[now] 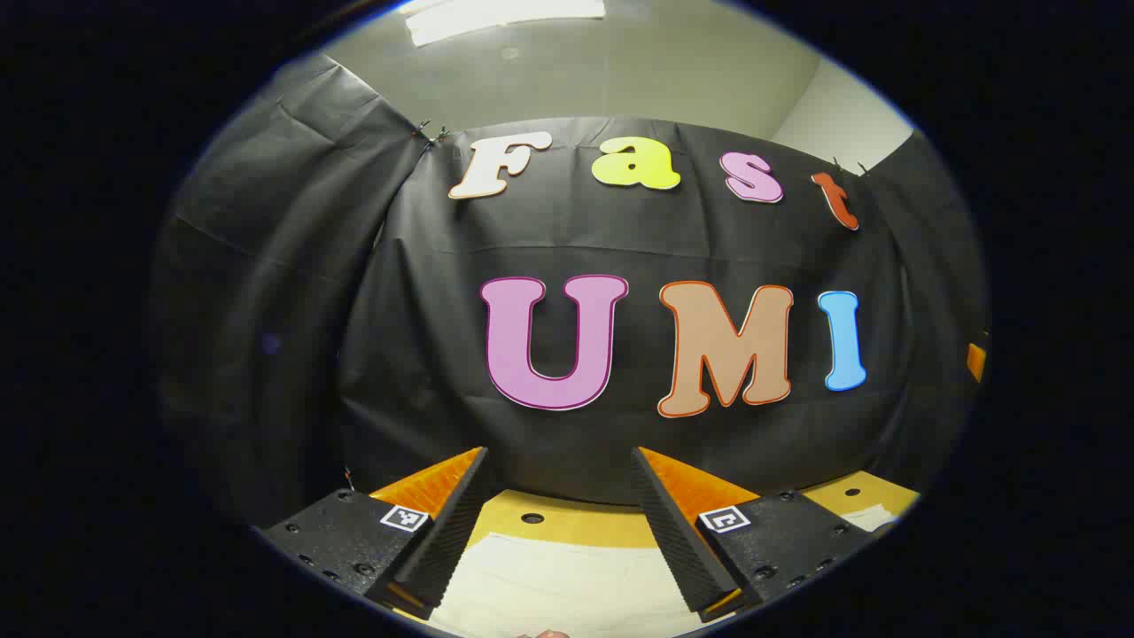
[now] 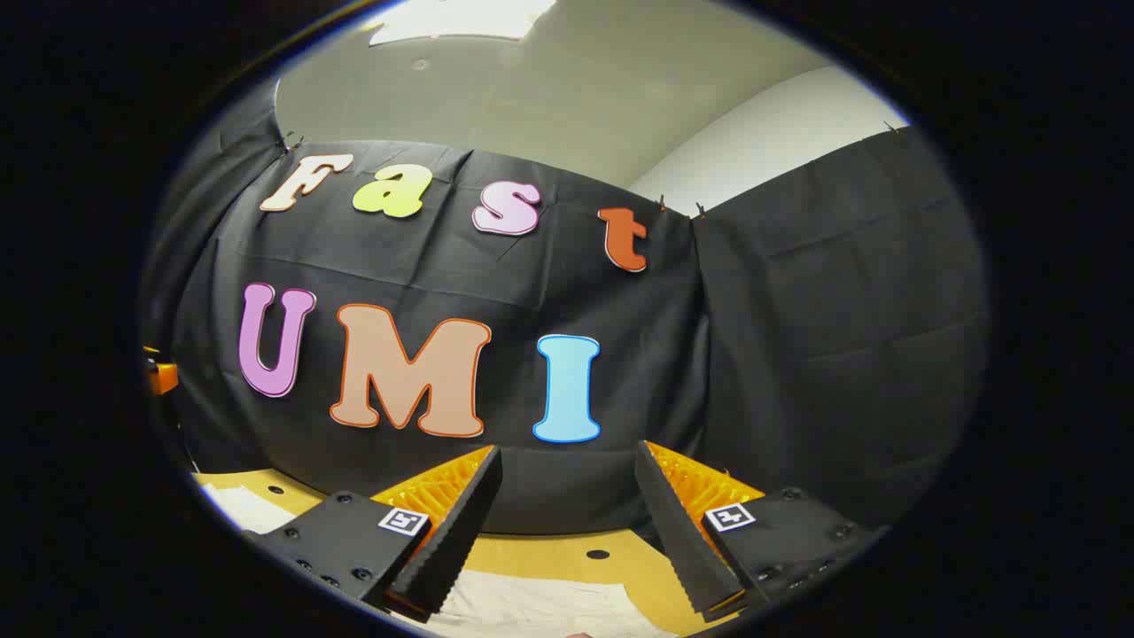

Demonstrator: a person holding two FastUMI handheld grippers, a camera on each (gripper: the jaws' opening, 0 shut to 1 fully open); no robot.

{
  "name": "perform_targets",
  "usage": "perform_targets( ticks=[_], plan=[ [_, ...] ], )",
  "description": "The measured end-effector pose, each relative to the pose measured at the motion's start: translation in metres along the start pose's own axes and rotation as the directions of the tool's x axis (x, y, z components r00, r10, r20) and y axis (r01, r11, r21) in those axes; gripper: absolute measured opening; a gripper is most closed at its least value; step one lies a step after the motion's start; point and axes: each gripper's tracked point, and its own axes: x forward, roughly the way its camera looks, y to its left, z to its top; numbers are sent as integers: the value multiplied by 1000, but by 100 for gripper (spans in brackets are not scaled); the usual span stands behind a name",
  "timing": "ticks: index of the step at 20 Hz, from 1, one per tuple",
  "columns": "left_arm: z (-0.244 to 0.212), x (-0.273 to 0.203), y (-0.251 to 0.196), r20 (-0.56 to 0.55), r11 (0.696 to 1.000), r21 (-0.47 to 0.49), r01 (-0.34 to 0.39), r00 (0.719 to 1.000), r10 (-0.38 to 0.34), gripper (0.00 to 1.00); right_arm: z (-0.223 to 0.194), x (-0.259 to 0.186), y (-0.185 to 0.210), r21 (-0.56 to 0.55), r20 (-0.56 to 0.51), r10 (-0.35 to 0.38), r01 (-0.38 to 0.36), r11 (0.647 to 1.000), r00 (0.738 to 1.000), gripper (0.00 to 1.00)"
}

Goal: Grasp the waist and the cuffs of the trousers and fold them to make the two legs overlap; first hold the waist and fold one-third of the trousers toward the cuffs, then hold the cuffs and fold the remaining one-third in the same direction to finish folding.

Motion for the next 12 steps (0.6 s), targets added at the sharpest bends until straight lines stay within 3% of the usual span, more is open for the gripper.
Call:
perform_targets(
  ticks=[12],
  plan=[
    [9, 6, 0, 13, 998, 68, -4, 1000, 3, 94, -10, 21, 14, 50, -16, 36, -35, 998, 999, 97]
  ],
)
